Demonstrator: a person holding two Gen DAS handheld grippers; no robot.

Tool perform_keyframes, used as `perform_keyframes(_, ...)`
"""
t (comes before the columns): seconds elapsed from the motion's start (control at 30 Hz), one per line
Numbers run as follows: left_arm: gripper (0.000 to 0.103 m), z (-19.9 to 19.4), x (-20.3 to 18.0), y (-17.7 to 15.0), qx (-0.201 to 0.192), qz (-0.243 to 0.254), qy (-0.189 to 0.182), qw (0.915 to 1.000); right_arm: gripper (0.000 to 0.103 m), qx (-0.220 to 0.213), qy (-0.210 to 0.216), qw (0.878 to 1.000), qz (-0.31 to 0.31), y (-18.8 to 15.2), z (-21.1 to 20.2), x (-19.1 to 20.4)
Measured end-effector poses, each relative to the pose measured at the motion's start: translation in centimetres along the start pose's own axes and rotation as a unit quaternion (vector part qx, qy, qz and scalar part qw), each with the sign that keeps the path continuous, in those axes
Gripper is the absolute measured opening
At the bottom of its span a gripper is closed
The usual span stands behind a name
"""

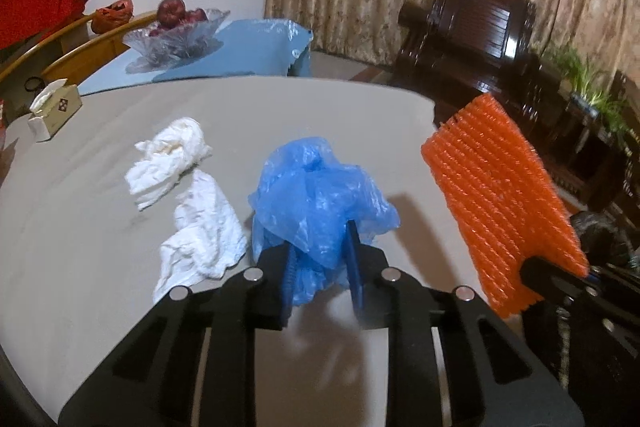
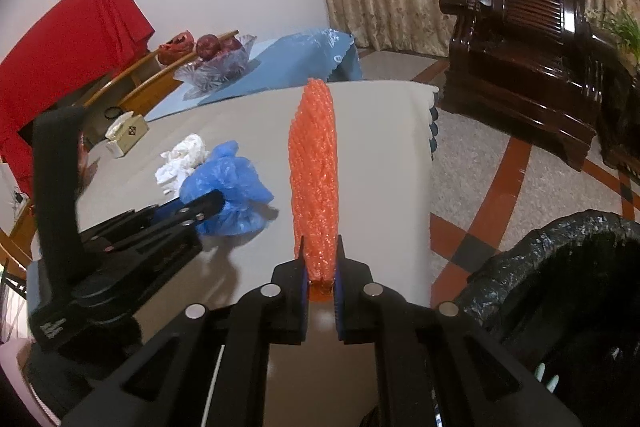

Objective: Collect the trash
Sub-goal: 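Grasp the blue plastic bag with the left gripper while the right gripper holds the foam net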

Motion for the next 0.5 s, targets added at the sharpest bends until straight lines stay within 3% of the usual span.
perform_keyframes(0.5,0.021,-10.1,-1.2,1.0,-0.036,-0.003,-0.019,0.9992,0.01,-0.021,0.022,0.999,-0.011,0.1,-7.0,1.2)
Point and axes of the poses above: each gripper's, at about its wrist camera, not at the fingertips, and z roughly the way its jaws point, x to its left, y to its top, the point moved 4 cm from there along z, roughly the way its jaws point, and after that the axes turned 15 degrees about -x, right-handed, at the moved point
